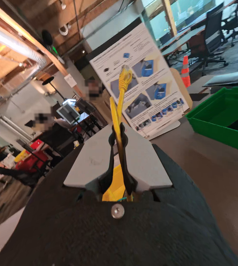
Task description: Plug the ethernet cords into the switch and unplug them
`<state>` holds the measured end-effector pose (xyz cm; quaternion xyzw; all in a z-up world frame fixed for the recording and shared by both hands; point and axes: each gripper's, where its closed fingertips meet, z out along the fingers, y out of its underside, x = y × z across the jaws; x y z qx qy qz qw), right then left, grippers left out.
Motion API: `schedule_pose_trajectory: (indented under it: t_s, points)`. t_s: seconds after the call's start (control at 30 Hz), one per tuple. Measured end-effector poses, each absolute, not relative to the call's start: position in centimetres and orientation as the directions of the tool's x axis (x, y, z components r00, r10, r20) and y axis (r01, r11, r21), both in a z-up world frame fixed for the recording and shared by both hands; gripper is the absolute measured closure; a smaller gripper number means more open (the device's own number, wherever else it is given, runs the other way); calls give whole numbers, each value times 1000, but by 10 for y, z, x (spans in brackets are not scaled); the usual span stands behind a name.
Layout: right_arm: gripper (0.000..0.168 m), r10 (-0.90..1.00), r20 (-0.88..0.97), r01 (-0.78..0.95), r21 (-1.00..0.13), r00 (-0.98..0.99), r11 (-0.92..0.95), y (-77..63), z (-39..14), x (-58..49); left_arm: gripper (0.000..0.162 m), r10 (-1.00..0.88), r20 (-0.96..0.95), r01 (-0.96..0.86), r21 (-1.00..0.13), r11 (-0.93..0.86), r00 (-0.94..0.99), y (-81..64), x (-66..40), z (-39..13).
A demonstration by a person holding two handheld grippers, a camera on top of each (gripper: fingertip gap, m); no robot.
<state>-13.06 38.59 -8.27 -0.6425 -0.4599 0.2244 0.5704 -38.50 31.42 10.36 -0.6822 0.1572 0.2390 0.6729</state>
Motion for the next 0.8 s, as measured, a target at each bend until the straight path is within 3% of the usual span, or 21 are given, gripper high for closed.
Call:
schedule_pose_trajectory:
  t_s: [0.1, 0.2, 0.27, 0.33, 0.37, 0.47, 0.63, 0.73, 0.8]
  points:
    - [133, 840, 228, 316, -946, 492, 71, 388, -77, -121, 160, 45, -666, -660, -744, -103, 744, 344, -337, 51]
    - [133, 835, 211, 283, -957, 509, 70, 390, -69, -110, 152, -122, -741, -743, -624, -242, 661, 380, -302, -58]
    - [134, 832, 197, 262, -963, 519, 65, 392, -65, -103, 144, -278, -710, -754, -545, -367, 648, 387, -285, -143]
    - [134, 832, 179, 249, -967, 525, 51, 395, -64, -98, 136, -381, -573, -686, -566, -457, 726, 378, -264, -195]
    - [134, 832, 173, 245, -968, 527, 46, 397, -64, -96, 110, -426, -475, -638, -598, -485, 770, 371, -251, -208]
    - [134, 834, 151, 235, -972, 531, 27, 401, -65, -92, 95, -434, -332, -527, -701, -480, 837, 359, -238, -197]
    - [133, 867, 93, 218, -976, 490, -18, 400, -71, -98, 94, -432, -203, -396, -816, -422, 879, 327, -258, -137]
    - [133, 876, 90, 242, -970, 473, -31, 401, -79, -105, 84, -446, -65, -256, -888, -382, 892, 309, -276, -101]
    - [132, 886, 72, 246, -968, 458, -48, 400, -85, -111, 86, -391, -104, -267, -882, -389, 914, 306, -310, -86]
